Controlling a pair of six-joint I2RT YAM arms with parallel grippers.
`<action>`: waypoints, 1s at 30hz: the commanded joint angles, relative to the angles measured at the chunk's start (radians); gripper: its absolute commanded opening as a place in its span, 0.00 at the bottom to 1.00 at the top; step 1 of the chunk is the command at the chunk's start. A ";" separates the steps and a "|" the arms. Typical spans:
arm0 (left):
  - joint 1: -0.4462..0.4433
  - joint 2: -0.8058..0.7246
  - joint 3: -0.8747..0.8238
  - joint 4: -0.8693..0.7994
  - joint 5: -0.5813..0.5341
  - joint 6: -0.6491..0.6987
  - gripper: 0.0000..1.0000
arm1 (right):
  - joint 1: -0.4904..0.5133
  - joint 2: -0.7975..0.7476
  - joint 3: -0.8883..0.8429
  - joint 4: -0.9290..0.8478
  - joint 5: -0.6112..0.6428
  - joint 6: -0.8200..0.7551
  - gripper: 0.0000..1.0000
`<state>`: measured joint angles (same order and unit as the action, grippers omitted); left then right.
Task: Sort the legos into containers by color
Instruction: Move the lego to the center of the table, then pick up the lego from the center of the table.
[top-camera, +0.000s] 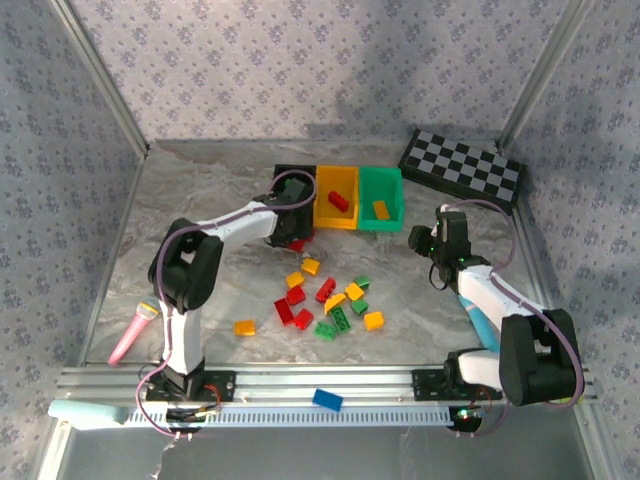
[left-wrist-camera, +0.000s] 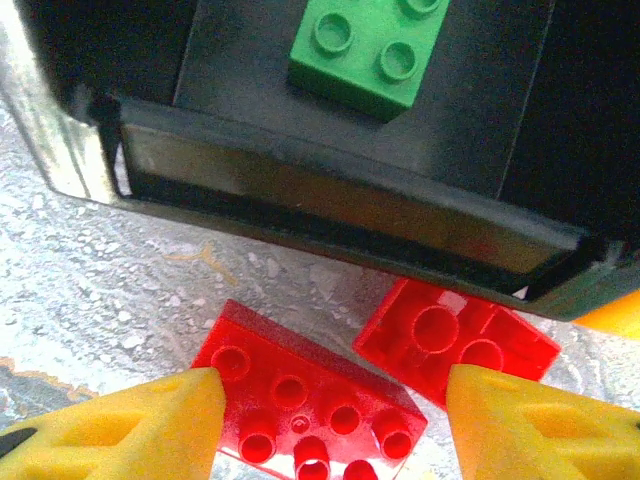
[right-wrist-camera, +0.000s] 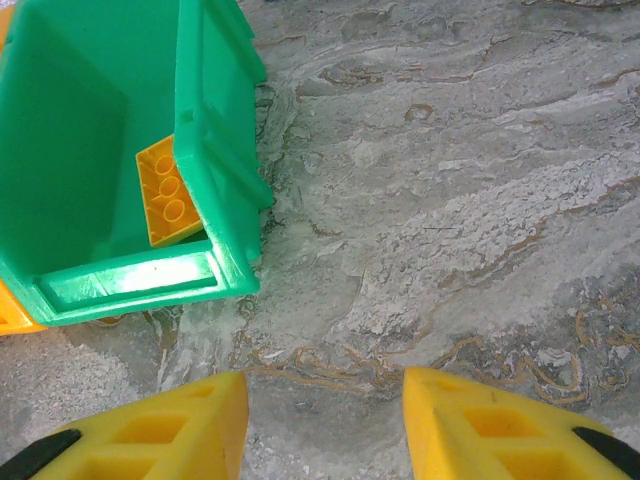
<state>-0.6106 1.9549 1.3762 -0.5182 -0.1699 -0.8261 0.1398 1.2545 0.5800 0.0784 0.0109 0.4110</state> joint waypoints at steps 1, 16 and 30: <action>0.008 -0.027 -0.077 -0.098 -0.010 0.009 0.62 | 0.001 -0.020 0.015 -0.023 0.005 -0.001 0.46; -0.012 -0.358 -0.289 -0.132 -0.080 0.041 0.63 | 0.065 0.038 0.044 -0.008 0.016 -0.024 0.47; -0.022 -0.249 -0.231 -0.254 -0.035 0.345 0.89 | 0.085 0.043 0.052 -0.015 0.029 -0.034 0.47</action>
<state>-0.6289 1.6485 1.0924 -0.7387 -0.2188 -0.5735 0.2214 1.2949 0.6079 0.0788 0.0223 0.3923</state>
